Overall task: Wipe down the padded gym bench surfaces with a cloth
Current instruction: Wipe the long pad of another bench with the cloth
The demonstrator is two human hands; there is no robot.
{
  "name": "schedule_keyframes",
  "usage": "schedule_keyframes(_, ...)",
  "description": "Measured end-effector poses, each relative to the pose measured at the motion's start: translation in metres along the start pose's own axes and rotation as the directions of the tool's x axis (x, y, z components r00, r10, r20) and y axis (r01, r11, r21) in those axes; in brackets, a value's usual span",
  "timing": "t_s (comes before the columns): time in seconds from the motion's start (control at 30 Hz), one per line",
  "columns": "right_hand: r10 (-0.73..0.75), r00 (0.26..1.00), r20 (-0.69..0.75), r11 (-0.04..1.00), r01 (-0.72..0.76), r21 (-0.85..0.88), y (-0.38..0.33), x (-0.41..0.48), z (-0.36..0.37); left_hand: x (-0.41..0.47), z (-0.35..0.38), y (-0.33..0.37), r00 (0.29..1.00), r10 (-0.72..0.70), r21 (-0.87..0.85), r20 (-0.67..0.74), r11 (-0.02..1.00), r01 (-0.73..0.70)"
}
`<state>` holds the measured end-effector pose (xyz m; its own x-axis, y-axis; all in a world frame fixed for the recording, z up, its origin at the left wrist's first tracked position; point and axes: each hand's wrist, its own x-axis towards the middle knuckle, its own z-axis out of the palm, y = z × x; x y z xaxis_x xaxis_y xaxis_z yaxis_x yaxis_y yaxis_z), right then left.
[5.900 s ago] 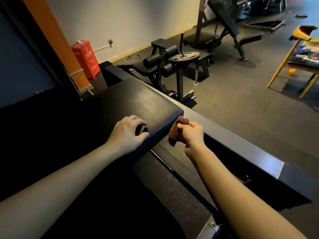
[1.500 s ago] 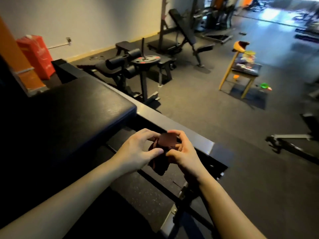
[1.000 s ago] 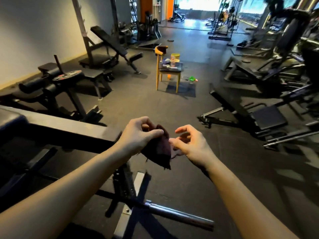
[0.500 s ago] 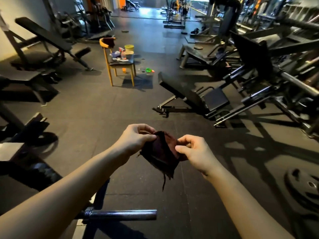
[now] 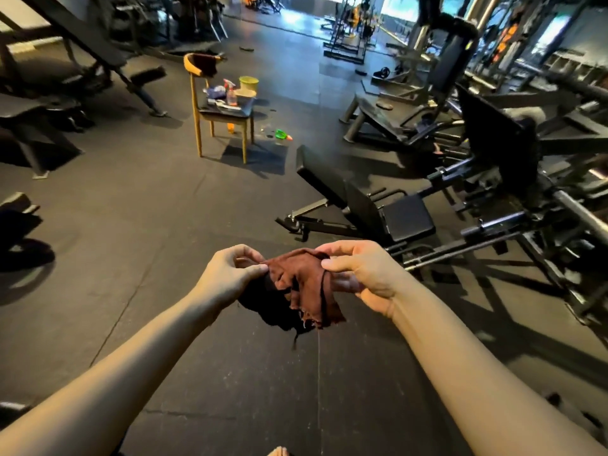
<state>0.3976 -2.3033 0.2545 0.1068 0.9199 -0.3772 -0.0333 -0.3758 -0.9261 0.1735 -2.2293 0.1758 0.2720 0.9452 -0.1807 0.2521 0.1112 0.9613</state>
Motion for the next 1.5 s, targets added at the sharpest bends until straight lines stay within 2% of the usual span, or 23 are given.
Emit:
schedule_keyframes(0.1, 0.019, 1.000, 0.002, 0.996, -0.018, -0.082, -0.023, 0.075, 0.003, 0.051, -0.003, 0.005, 0.998, 0.048, 0.093, -0.046, 0.995, -0.044)
schedule_keyframes(0.2, 0.006, 1.000, 0.003, 0.996, -0.006, -0.093, -0.053, 0.135, 0.001, 0.088, -0.004, 0.036, 0.981, 0.154, 0.190, -0.121, 0.973, -0.130)
schedule_keyframes(0.27, -0.015, 1.000, 0.005, 0.998, 0.015, -0.064, -0.081, 0.169, -0.003, 0.114, -0.001, 0.069, 0.976, 0.199, 0.212, -0.088, 0.961, -0.177)
schedule_keyframes(0.37, -0.063, 0.998, 0.018, 0.997, 0.064, -0.031, -0.120, 0.213, -0.013, 0.154, 0.010, 0.123, 0.984, 0.177, 0.291, 0.031, 0.940, -0.179)
schedule_keyframes(0.57, -0.137, 0.986, 0.098, 0.988, 0.143, -0.054, -0.179, 0.324, -0.035, 0.274, 0.014, 0.172, 0.984, 0.166, 0.373, -0.064, 0.919, -0.131)
schedule_keyframes(0.77, -0.135, 0.952, 0.274, 0.983, 0.164, -0.084, -0.242, 0.480, -0.054, 0.426, -0.014, 0.198, 0.992, 0.084, 0.309, -0.098, 0.950, -0.050)
schedule_keyframes(0.93, -0.118, 0.901, 0.417, 0.968, 0.197, -0.152, -0.301, 0.607, -0.046, 0.535, -0.061, 0.221, 0.987, 0.026, 0.297, -0.159, 0.955, 0.022)
schedule_keyframes(1.2, -0.150, 0.883, 0.445, 0.876, 0.328, -0.354, -0.387, 0.796, -0.003, 0.703, -0.170, 0.227, 0.909, 0.067, 0.225, -0.412, 0.974, 0.030)
schedule_keyframes(1.37, -0.157, 0.841, 0.518, 0.754, 0.441, -0.487, -0.443, 0.925, 0.052, 0.828, -0.265, 0.232, 0.895, 0.145, 0.301, -0.421, 0.954, -0.013)
schedule_keyframes(1.5, -0.171, 0.803, 0.571, 0.693, 0.510, -0.510, -0.494, 1.019, 0.100, 0.930, -0.348, 0.247, 0.890, 0.193, 0.332, -0.414, 0.942, -0.050)
